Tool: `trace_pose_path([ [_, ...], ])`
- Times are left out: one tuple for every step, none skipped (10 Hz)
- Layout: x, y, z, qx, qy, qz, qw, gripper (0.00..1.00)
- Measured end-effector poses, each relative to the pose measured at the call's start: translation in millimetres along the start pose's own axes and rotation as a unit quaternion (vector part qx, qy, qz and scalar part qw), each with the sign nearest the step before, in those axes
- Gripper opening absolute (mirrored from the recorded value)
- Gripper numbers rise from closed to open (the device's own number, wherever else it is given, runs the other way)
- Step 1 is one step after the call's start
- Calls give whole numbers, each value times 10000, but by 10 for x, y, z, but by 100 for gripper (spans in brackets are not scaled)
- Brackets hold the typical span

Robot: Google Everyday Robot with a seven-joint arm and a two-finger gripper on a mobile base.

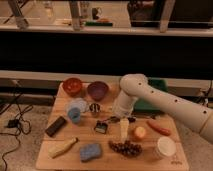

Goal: Wipe red bowl with eraser

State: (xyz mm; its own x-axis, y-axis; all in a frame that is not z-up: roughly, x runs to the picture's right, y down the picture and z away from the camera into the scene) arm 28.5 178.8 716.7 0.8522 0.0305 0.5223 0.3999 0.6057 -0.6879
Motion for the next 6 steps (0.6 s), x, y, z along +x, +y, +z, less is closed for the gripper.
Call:
trace_pose_path([
  [-82,-31,20,2,-64,-69,10000,100],
  [-169,-59,47,11,-166,-189,9997,100],
  [-222,-72,68,10,-211,-255,9995,100],
  [-352,-108,114,-11,-258,-382,9989,100],
  [-546,-151,180,-58,-280,-574,9979,100],
  [-753,-182,255,-136,-249,-748,9968,100],
])
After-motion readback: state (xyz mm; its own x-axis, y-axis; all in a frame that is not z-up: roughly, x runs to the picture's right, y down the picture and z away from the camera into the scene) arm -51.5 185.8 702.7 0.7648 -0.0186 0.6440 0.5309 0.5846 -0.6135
